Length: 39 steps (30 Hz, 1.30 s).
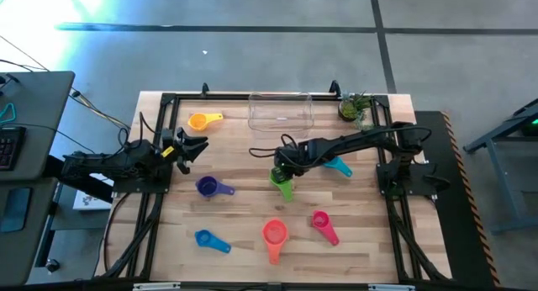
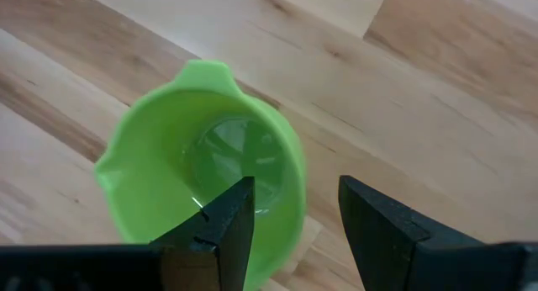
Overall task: Nest measuring cups in basket
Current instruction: Stack the green measuring cup on top of the orange measuring cup
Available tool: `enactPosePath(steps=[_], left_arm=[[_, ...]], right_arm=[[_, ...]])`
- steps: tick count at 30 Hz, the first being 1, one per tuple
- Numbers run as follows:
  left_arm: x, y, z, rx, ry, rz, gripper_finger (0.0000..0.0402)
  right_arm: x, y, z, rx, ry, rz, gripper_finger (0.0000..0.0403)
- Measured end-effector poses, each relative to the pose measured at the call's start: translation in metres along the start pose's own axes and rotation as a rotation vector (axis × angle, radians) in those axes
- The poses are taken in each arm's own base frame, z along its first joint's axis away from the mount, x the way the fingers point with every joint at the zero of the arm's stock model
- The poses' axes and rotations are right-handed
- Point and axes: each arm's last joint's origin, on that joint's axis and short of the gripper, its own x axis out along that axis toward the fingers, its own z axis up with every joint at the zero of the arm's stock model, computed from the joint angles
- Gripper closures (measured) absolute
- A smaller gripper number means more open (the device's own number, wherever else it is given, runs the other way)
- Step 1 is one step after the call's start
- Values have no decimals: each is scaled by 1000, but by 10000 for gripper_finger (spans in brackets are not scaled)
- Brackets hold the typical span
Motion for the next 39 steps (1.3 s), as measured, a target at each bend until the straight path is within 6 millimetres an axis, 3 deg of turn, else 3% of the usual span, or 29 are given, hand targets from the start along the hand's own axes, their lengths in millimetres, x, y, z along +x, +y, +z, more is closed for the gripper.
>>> enactPosePath(steps=[5,18,24,30,39], left_arm=[[0,0,-1,3,9,3,284],[0,0,-1,5,13,3,284],[0,0,-1,5,13,3,284],[0,0,-1,5,14,2,284],[0,0,-1,5,14,2,284]], right_arm=[[1,0,0,33,6,-2,259],[1,2,-2,94,44,34,396],[-1,5,-7,157,68,46,391],[-5,18,-24,214,107,72,398],[-49,58,-44,286,34,60,400]])
